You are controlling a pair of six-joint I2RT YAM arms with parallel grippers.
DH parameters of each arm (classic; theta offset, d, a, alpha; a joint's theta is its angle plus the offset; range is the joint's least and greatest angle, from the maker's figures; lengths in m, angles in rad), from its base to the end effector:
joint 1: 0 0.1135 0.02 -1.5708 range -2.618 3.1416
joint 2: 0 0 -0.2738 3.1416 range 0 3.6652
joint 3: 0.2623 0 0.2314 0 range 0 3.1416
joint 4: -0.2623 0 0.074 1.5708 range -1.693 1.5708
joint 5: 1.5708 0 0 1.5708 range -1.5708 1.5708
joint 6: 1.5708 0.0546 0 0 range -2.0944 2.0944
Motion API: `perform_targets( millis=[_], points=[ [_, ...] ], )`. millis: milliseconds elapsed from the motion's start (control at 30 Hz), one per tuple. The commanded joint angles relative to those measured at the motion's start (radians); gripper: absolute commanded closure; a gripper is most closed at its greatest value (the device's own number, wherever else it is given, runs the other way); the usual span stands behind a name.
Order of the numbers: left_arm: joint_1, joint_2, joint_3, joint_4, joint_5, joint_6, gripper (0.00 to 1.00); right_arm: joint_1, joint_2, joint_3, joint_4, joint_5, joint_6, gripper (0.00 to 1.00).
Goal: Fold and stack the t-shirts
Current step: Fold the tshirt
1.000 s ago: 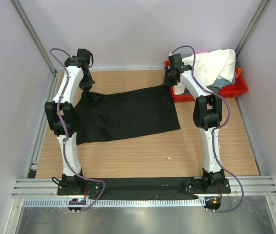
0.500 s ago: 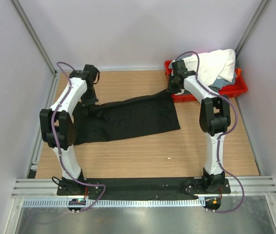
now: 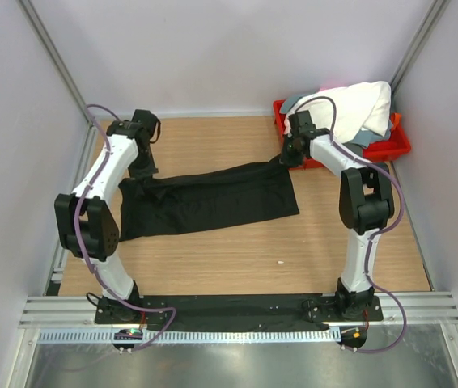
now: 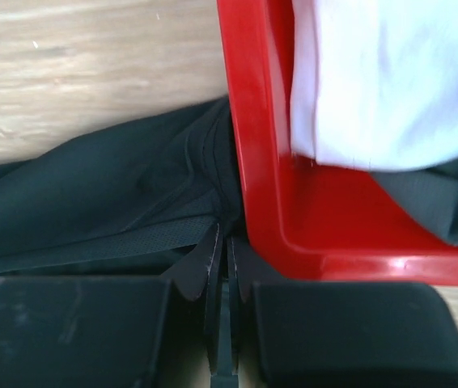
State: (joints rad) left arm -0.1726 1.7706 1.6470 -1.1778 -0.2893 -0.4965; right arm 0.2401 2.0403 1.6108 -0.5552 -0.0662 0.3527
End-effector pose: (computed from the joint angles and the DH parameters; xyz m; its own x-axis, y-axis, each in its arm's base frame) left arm 0.3348 -0.0426 0.2921 -0.8777 -0.3104 -0.3650 -0.3734 0.9205 0.1150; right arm 0.4295 0.1089 0.2121 -0.8536 0.1459 -0.5000 0.0235 0.9698 0.2428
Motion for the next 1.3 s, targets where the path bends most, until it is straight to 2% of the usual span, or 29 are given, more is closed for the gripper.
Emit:
perform_targets(
  millis=[0, 100, 167, 200, 267, 300, 367, 467, 667, 900, 1033, 1167, 1267],
  points=[
    [0.002, -0.043, -0.036, -0.010, -0.019, 0.009, 1.00, -0.002, -0.075, -0.050, 0.044, -0.009, 0.032, 0.90],
    [0.002, -0.056, -0.093, -0.003, -0.011, 0.012, 0.99, -0.002, -0.094, -0.109, 0.051, 0.029, 0.054, 0.89],
    [0.002, -0.072, -0.125, 0.001, 0.009, 0.015, 0.90, -0.002, -0.109, -0.138, 0.038, 0.061, 0.077, 0.82],
    [0.002, -0.080, -0.145, 0.003, 0.019, 0.018, 0.83, -0.002, -0.115, -0.164, 0.034, 0.100, 0.081, 0.59],
    [0.002, -0.117, -0.205, 0.012, 0.044, 0.024, 0.65, -0.004, -0.141, -0.193, 0.017, 0.152, 0.101, 0.35],
    [0.002, -0.131, -0.222, 0.013, 0.042, 0.026, 0.51, -0.004, -0.156, -0.215, 0.008, 0.178, 0.107, 0.22],
    [0.002, -0.170, -0.250, 0.007, 0.019, 0.023, 0.44, -0.004, -0.213, -0.236, 0.000, 0.238, 0.115, 0.16],
    [0.002, -0.204, -0.253, 0.010, -0.001, 0.001, 0.42, -0.002, -0.262, -0.239, 0.006, 0.223, 0.109, 0.15],
    [0.002, -0.273, -0.346, 0.164, 0.013, -0.103, 0.44, 0.057, -0.287, -0.190, 0.075, 0.079, 0.065, 0.15],
    [0.002, -0.165, -0.469, 0.343, 0.056, -0.209, 0.50, 0.108, -0.089, -0.062, 0.103, -0.056, 0.028, 0.17],
    [0.002, -0.053, -0.497, 0.402, 0.010, -0.250, 0.53, 0.108, 0.043, -0.002, 0.075, -0.037, 0.009, 0.19],
    [0.002, 0.042, -0.493, 0.443, -0.014, -0.266, 0.58, 0.128, 0.046, -0.067, 0.109, -0.012, 0.020, 0.20],
    [0.002, 0.116, -0.481, 0.454, -0.053, -0.264, 0.61, 0.172, 0.020, -0.179, 0.126, 0.048, 0.031, 0.20]
  ],
)
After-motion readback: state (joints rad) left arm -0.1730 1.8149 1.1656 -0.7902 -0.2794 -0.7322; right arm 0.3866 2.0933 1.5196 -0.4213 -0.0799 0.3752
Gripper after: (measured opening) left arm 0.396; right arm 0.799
